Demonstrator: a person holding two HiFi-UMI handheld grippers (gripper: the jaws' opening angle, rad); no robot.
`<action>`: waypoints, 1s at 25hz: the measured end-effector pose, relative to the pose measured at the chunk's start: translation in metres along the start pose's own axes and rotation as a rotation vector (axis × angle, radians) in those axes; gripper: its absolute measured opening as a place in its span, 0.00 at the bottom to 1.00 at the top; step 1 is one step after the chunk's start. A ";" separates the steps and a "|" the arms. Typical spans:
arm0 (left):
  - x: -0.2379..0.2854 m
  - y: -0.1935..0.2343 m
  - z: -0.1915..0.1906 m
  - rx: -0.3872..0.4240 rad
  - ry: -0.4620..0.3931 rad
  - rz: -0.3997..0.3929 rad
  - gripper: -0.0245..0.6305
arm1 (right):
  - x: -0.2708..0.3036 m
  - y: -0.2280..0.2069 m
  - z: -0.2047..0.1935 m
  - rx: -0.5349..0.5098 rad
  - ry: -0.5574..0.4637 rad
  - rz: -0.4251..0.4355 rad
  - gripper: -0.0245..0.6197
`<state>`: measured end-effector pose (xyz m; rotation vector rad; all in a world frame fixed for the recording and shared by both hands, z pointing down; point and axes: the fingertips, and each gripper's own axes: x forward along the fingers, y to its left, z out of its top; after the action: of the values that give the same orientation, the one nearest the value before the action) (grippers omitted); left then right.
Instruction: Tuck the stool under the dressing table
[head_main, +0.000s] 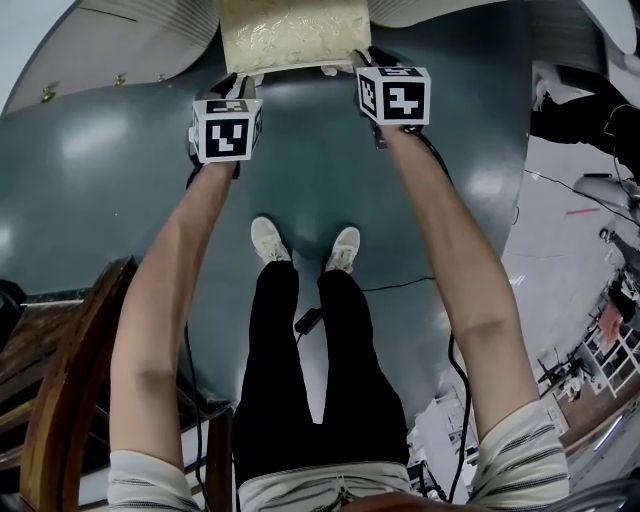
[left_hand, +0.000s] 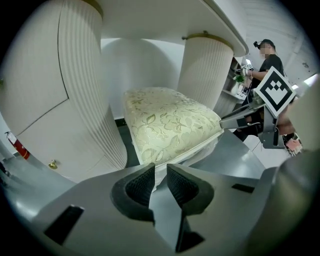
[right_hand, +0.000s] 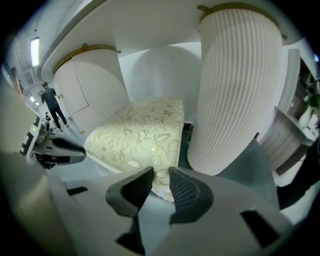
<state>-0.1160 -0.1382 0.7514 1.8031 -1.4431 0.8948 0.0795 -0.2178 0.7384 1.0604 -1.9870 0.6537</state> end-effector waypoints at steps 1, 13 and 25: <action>0.001 0.000 0.002 -0.001 0.000 -0.009 0.13 | 0.002 -0.001 0.002 -0.002 0.004 -0.005 0.20; -0.006 -0.002 0.016 -0.030 0.008 -0.002 0.11 | -0.008 -0.006 0.009 0.030 0.000 0.008 0.19; -0.061 -0.056 0.006 -0.074 -0.004 -0.043 0.05 | -0.073 0.038 -0.007 0.043 -0.034 0.071 0.06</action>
<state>-0.0706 -0.1006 0.6936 1.7753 -1.4166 0.8060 0.0760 -0.1602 0.6794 1.0370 -2.0564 0.7239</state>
